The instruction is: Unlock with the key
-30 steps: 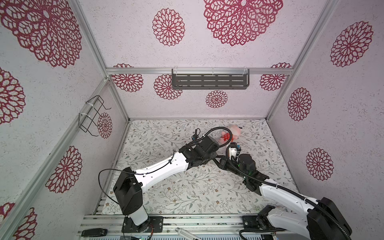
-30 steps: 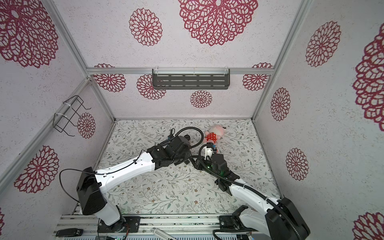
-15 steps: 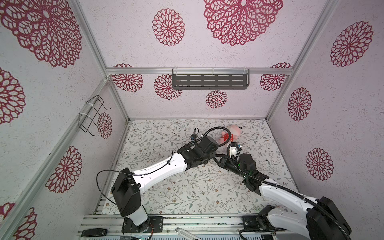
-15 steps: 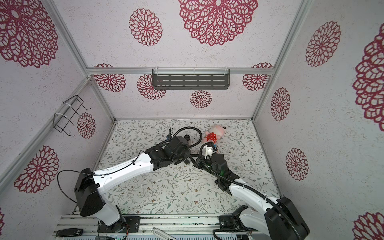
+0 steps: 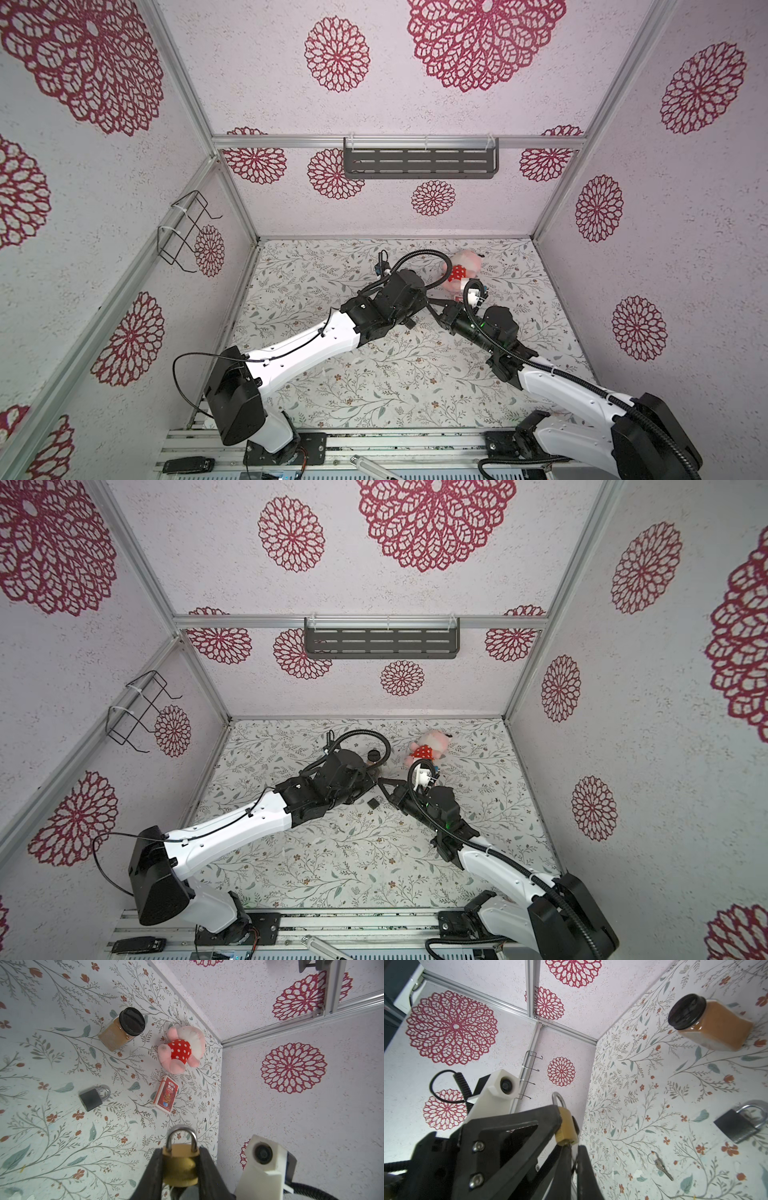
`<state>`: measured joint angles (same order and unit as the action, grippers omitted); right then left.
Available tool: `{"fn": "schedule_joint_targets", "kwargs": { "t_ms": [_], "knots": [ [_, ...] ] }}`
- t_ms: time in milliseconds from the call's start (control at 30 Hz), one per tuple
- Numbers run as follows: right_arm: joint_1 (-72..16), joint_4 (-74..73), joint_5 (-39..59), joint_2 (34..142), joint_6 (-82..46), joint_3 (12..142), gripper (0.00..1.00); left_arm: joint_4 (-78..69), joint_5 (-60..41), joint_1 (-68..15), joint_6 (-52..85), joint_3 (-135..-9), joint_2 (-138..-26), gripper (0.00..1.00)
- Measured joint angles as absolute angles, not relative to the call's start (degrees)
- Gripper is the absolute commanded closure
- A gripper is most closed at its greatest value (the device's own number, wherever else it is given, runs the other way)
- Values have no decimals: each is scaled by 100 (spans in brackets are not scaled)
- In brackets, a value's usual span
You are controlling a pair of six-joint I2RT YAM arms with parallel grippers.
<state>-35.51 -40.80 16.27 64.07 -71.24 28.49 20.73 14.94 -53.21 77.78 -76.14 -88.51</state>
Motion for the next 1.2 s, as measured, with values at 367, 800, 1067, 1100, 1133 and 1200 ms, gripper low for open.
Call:
{"fn": "schedule_joint_targets", "kwargs": {
  "t_ms": [367,800,1067,1100,1133,1200],
  "knots": [
    [-3527,-4224,1636,6403,-7448,2930,100,1785,1581,-5319,7736,-7502,-8696,100],
    [-3632,-3146,1776,5896,-6125,3234,68,2185,2058,-5356,6783,-7502,-8296,100],
    [-3632,-1603,1664,5286,-5002,3717,55,2432,2265,-5293,5518,-7102,-7454,100],
    [-3632,-1376,1667,5280,-4849,3857,53,2408,2272,-5286,5301,-6963,-7317,100],
    [-3632,-1170,1669,5280,-4713,3988,52,2377,2276,-5284,5144,-6836,-7205,100],
    [-3632,-729,1678,5293,-4412,4274,50,2250,2259,-5273,4711,-6488,-6947,100]
  ]
}}
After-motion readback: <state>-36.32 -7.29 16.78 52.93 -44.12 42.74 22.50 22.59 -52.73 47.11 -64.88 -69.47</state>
